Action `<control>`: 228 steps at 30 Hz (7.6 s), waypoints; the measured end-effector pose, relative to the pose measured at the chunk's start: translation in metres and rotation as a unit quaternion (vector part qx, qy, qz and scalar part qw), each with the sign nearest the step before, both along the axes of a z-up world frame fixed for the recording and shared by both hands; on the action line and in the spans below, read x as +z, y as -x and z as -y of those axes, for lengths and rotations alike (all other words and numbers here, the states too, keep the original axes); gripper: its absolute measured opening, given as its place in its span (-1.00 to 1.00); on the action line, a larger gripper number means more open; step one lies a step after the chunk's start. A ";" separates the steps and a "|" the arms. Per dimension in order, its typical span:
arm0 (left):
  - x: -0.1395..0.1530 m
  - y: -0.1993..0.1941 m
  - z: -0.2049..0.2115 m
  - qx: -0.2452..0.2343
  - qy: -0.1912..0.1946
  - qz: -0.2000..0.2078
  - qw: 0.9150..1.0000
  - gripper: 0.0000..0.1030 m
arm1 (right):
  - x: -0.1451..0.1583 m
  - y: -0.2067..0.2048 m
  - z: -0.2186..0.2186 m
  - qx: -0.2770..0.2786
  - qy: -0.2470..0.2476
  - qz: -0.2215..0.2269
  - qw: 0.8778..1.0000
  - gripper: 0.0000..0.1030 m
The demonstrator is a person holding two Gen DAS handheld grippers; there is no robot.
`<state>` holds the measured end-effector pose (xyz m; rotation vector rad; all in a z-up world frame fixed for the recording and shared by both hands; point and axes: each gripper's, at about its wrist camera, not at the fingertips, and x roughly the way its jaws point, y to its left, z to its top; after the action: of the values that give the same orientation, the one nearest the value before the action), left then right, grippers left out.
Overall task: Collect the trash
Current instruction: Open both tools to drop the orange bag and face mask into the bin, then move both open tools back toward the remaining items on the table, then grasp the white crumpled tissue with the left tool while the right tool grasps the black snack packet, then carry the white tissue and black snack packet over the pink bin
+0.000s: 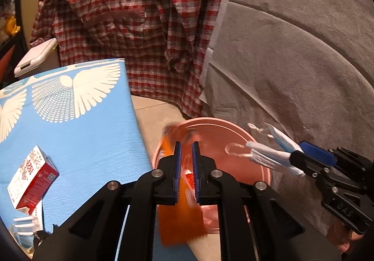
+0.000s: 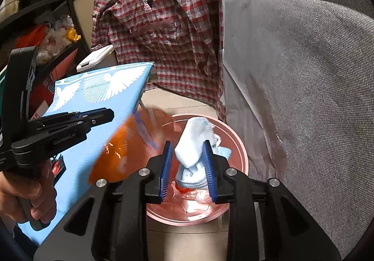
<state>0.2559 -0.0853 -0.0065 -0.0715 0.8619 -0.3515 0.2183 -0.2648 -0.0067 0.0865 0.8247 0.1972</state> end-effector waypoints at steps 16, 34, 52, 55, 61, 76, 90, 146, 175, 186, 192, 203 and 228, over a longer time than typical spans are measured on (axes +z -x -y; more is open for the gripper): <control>0.019 0.015 -0.014 -0.004 0.003 0.021 1.000 -0.78 | -0.005 -0.002 -0.003 0.012 -0.037 -0.028 0.999 -0.02; 0.053 0.045 -0.090 0.031 0.000 0.057 0.998 -0.78 | -0.001 0.006 -0.028 0.028 0.023 -0.020 0.999 0.05; 0.077 0.107 -0.211 0.086 -0.022 0.092 0.992 -0.78 | 0.027 0.020 -0.057 0.043 -0.020 0.017 0.999 0.04; 0.074 0.116 -0.233 0.102 -0.026 0.089 0.990 -0.78 | 0.034 0.025 -0.069 0.049 -0.021 0.031 0.998 0.04; 0.066 0.132 -0.275 0.132 -0.035 0.081 0.987 -0.78 | 0.053 0.039 -0.101 0.068 -0.032 0.067 0.995 0.02; 0.044 0.142 -0.329 0.142 -0.034 0.054 0.988 -0.78 | 0.038 0.054 -0.175 0.150 -0.021 0.057 0.987 -0.45; 0.006 0.139 -0.348 0.108 -0.055 0.006 0.993 -0.78 | -0.018 0.035 -0.239 0.218 0.006 -0.015 0.976 -0.45; -0.041 0.117 -0.348 0.085 -0.070 -0.066 0.992 -0.94 | -0.010 0.010 -0.221 0.212 -0.055 -0.035 0.975 -1.00; 0.025 0.126 -0.298 0.144 -0.053 0.028 0.988 -0.94 | 0.040 0.031 -0.185 0.163 -0.067 0.064 0.982 -1.00; 0.034 0.124 -0.273 0.145 -0.043 0.041 0.988 -0.94 | 0.045 0.032 -0.167 0.136 -0.061 0.077 0.986 -1.00; 0.037 0.120 -0.263 0.147 -0.034 0.044 0.988 -0.94 | 0.047 0.031 -0.157 0.121 -0.055 0.085 0.987 -1.00; 0.042 0.111 -0.232 0.132 -0.023 0.052 0.990 -0.94 | 0.049 0.028 -0.136 0.097 -0.057 0.091 0.989 -1.00; 0.037 0.078 -0.140 0.073 -0.016 0.054 0.996 -0.94 | 0.045 0.014 -0.068 0.021 -0.050 0.096 0.994 -1.00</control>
<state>0.1783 0.0545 0.0307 -0.0838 0.7502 -0.2019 0.2038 -0.1966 0.0380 0.1410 0.6251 0.2827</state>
